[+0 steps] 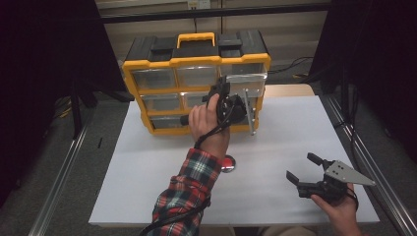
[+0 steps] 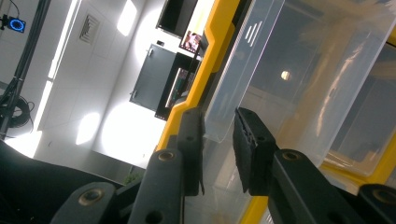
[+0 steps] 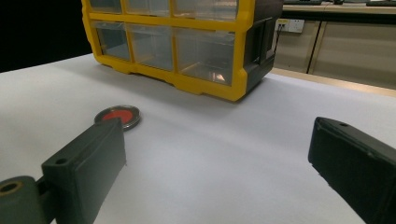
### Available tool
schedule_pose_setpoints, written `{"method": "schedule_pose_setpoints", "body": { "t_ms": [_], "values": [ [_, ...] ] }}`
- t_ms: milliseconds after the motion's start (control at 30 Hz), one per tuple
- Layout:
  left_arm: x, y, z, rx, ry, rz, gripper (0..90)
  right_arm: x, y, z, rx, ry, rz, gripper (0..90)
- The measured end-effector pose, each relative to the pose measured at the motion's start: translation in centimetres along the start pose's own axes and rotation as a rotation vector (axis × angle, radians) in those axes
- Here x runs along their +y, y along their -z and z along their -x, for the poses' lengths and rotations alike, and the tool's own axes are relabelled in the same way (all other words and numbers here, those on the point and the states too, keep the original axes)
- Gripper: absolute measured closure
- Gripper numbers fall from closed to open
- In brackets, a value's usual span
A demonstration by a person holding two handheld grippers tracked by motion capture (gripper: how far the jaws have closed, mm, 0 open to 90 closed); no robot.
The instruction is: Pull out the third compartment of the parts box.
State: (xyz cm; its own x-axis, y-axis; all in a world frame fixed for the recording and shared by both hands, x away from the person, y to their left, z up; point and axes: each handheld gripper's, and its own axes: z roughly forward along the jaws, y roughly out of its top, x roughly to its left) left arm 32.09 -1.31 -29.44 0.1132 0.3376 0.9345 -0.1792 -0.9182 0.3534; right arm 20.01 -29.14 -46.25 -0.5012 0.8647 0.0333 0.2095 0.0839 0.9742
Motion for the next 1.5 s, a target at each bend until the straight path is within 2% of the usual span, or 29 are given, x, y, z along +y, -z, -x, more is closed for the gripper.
{"method": "schedule_pose_setpoints", "body": {
  "t_ms": [200,367,500,567,633,767,933,967,1033,1067,1100,1200,1233,1300,1333,1367,1400,1433,1500],
  "values": [
    [0.0,0.2,0.0,-0.006,0.018,0.01,72.9,0.0,0.1,0.0,0.0,-0.002,-0.004,3.6],
    [-0.1,0.3,0.0,-0.01,0.014,0.027,73.3,0.0,0.0,0.0,-0.004,-0.006,0.0,3.6],
    [-0.1,0.5,0.0,-0.01,0.02,0.009,73.6,0.0,0.0,0.0,-0.003,-0.001,-0.001,3.6],
    [-0.1,0.5,-0.1,-0.008,0.015,0.015,73.7,0.0,0.0,0.0,0.001,-0.002,-0.004,3.6],
    [-0.2,0.6,-0.1,-0.016,0.03,0.006,73.8,0.0,0.0,0.0,0.001,-0.001,-0.004,3.6],
    [-0.6,0.5,-0.2,-0.017,0.034,0.005,75.4,0.0,0.0,0.0,0.006,-0.005,-0.006,3.6],
    [-0.7,0.7,-0.1,-0.013,0.027,0.006,76.1,0.0,0.0,0.0,0.004,-0.001,-0.008,3.6],
    [-0.6,0.6,-0.2,-0.011,0.024,0.019,75.1,0.0,0.0,0.0,0.001,-0.002,-0.007,3.6],
    [-0.4,0.6,-0.3,0.001,0.019,0.009,71.5,0.0,0.0,-0.1,-0.001,0.003,-0.004,3.6],
    [-0.3,0.5,-0.3,-0.01,0.023,0.013,69.5,0.0,0.0,-0.1,-0.001,0.004,-0.003,3.6],
    [-0.1,0.5,-0.4,-0.003,0.011,0.007,66.4,0.0,0.0,-0.1,-0.001,0.002,-0.003,3.6],
    [0.4,0.0,-0.4,-0.025,-0.013,0.003,62.1,0.0,0.0,0.0,0.003,0.0,-0.007,3.6],
    [0.6,-0.1,-0.4,-0.018,-0.037,0.0,60.5,0.0,0.0,0.0,0.002,0.0,-0.007,3.5],
    [1.0,-0.4,-0.3,-0.016,-0.05,0.009,58.3,0.0,0.0,-0.1,0.004,-0.002,-0.006,3.6],
    [1.1,-0.4,-0.3,-0.017,-0.051,0.001,58.4,0.0,0.0,0.0,0.007,0.001,-0.006,3.6],
    [1.2,-0.6,-0.3,-0.013,-0.04,0.019,58.5,0.0,0.0,0.0,0.006,-0.003,-0.01,3.5],
    [1.4,-0.6,-0.4,-0.031,-0.053,0.012,59.3,0.0,0.0,0.0,0.005,0.0,-0.008,3.5],
    [1.5,-0.7,-0.4,-0.04,-0.056,0.03,61.6,0.0,0.0,0.0,0.005,0.001,-0.006,3.5],
    [1.5,-0.8,-0.3,-0.061,-0.046,0.034,69.4,0.0,0.0,0.0,0.004,-0.001,-0.008,3.5]
  ]
}}
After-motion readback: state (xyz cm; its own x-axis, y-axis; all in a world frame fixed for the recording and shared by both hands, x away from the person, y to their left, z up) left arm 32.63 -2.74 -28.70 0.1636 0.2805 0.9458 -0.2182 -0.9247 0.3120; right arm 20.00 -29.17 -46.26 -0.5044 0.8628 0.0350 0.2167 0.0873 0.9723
